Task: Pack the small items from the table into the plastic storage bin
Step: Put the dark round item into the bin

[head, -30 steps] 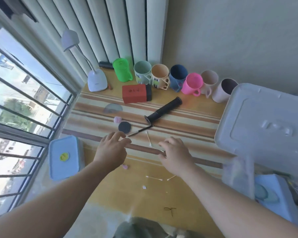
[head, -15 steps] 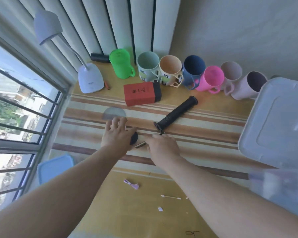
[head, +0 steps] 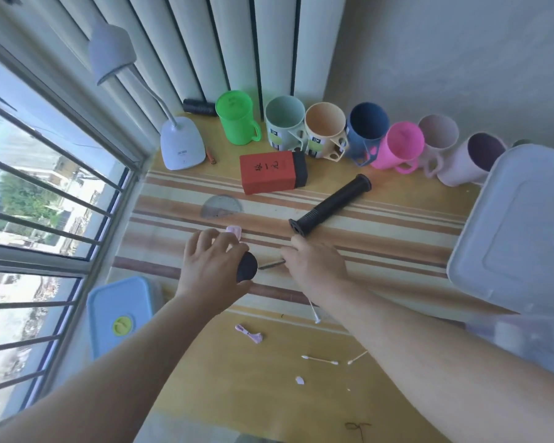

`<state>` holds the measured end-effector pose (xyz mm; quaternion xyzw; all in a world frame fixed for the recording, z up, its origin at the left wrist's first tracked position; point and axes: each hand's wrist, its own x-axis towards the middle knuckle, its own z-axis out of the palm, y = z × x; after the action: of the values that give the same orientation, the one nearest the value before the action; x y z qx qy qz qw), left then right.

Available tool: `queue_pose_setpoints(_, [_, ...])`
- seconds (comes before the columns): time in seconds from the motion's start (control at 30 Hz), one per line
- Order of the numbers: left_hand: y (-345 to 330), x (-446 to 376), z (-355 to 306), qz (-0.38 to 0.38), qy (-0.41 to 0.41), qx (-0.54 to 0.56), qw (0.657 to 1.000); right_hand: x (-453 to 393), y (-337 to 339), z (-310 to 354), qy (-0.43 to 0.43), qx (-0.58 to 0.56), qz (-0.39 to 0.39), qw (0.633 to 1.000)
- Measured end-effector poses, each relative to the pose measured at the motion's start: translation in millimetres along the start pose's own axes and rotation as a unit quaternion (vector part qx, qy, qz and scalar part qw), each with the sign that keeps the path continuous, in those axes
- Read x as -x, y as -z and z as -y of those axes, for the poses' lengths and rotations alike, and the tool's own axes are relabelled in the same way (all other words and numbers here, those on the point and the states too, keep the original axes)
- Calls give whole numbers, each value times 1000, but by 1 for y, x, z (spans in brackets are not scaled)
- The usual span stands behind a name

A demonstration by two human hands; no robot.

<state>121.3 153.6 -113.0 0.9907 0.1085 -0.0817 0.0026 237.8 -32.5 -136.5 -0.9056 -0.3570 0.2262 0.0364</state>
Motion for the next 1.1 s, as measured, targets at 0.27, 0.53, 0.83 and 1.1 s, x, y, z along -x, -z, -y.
queue_pose_setpoints(0.27, [95, 24, -131, -87, -88, 155, 980, 126, 116, -143, -17, -2, -233, 972])
queue_pose_setpoints(0.53, [149, 44, -335, -151, -242, 205, 936, 336, 112, -291, -116, -74, -264, 955])
queue_pose_setpoints(0.83, [134, 97, -457, -119, -277, 165, 939, 455, 21, -304, -92, -80, 5, 993])
queue_pose_setpoints(1.1, [126, 132, -472, -110, -264, 162, 944, 459, 21, -320, -84, -174, -6, 981])
